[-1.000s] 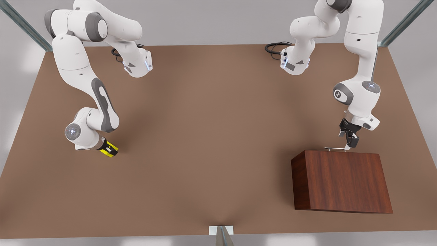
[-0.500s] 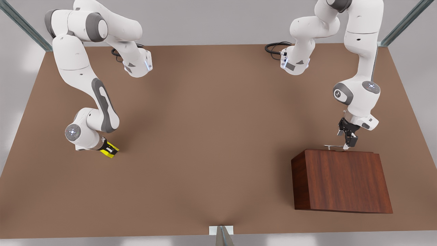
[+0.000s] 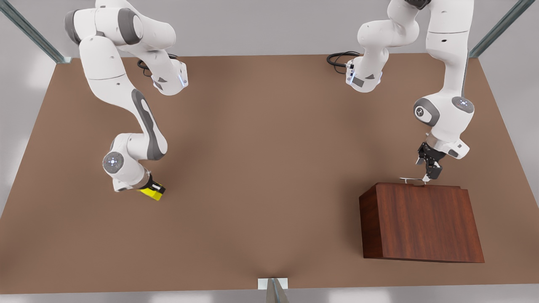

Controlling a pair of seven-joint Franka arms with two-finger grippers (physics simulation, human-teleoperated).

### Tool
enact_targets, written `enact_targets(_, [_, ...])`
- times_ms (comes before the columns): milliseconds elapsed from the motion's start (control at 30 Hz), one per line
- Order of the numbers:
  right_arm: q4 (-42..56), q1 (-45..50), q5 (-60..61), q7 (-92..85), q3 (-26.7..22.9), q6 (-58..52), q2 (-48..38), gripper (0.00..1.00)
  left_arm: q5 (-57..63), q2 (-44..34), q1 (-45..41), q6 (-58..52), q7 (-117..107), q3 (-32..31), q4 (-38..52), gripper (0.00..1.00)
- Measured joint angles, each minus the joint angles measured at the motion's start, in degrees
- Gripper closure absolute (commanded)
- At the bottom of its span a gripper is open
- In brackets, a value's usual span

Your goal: Open the drawer with left arm, place the square in the middle with right arm, and place the square in the drawer with left arm

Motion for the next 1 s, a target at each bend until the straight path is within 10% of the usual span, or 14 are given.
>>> enact_targets(500, [14.57, 31.83, 12.89, 29.82, 3.17, 0.93, 8.39, 0.25, -0.05, 1.74, -0.40, 0.02, -0.09, -0.53, -0.14, 0.00])
enact_targets(1000, [20.03, 40.54, 12.29, 44.15, 3.69, 0.89, 15.09, 0.18, -0.50, 0.10, -0.77, -4.11, -1.05, -1.32, -1.17, 0.00])
